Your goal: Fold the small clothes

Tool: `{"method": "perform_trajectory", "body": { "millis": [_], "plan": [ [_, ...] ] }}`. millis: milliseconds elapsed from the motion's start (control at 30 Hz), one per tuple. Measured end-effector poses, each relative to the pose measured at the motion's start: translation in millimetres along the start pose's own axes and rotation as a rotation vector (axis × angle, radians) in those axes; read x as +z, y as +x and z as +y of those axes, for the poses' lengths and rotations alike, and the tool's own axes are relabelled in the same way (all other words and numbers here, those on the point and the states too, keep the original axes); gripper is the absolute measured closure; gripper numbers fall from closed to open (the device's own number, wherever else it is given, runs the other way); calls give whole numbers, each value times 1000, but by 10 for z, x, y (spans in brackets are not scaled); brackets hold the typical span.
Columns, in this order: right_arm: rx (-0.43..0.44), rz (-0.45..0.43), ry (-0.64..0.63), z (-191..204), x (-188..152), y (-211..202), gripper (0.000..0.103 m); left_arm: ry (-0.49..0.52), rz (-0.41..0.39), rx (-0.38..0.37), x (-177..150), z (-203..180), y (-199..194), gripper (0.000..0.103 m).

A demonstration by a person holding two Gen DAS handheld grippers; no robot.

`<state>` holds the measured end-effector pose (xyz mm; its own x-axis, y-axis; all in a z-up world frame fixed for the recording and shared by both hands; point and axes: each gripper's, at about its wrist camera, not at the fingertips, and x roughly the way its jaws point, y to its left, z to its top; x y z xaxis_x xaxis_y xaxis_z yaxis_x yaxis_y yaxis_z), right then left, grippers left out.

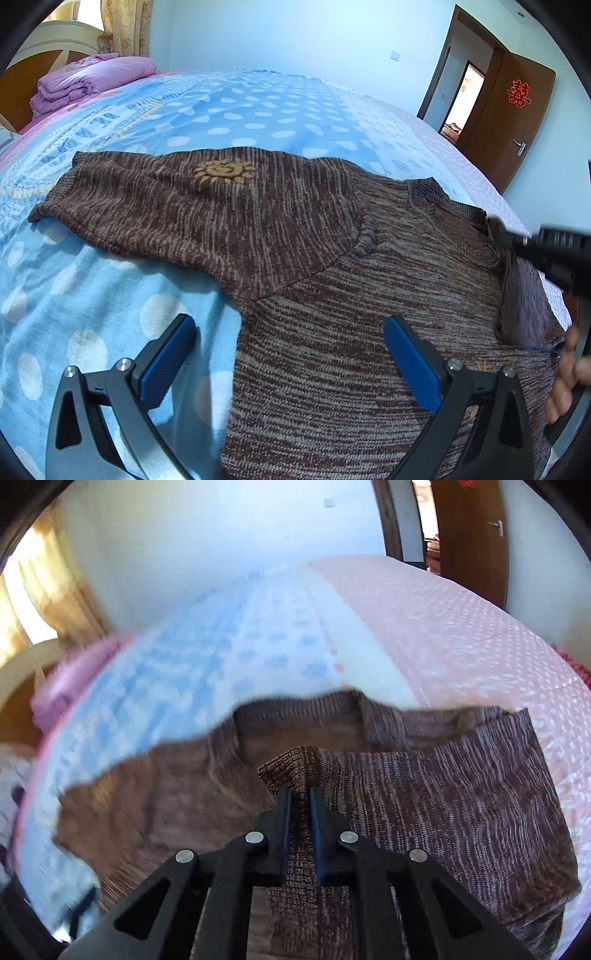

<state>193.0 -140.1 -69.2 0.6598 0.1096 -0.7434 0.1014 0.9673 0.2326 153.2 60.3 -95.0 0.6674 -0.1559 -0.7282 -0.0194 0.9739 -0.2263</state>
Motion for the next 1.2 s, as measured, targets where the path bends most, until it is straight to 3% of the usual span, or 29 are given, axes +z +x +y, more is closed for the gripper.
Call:
{"method": "perform_trajectory", "body": {
  "millis": [133,300,467,533,567,700,767,833,900,1033,1200],
  "plan": [
    [-2,-3,-1,176,99,122,93,3,0,2,2,-4,4,0],
    [94,135,-9,358,-27,533,77,2,0,1,3,-7,6,0],
    [150,20,-4,217,-75,43,77,2,0,1,3,-9,7,0],
    [111,-58,8,11,-77,-244,77,2,0,1,2,-7,6,0],
    [50,-69,6,-104,-97,-350,77,2,0,2,3,-9,7,0],
    [-155,-51,-46,-525,-344,-524,77,3,0,2,2,-4,7,0],
    [-213,-8,-42,-708,-493,-496,77,4,2,4,3,-8,9,0],
    [-228,50,-6,-883,-658,-402,77,7,4,9,4,-16,14,0],
    [-194,-25,-21,-935,-776,-456,73,12,8,16,7,-28,24,0],
    [-209,-27,-58,-843,-805,-418,61,7,10,17,15,-16,27,0],
    [-219,-49,-79,-758,-830,-413,58,-53,9,-9,44,191,-101,0]
  ]
}}
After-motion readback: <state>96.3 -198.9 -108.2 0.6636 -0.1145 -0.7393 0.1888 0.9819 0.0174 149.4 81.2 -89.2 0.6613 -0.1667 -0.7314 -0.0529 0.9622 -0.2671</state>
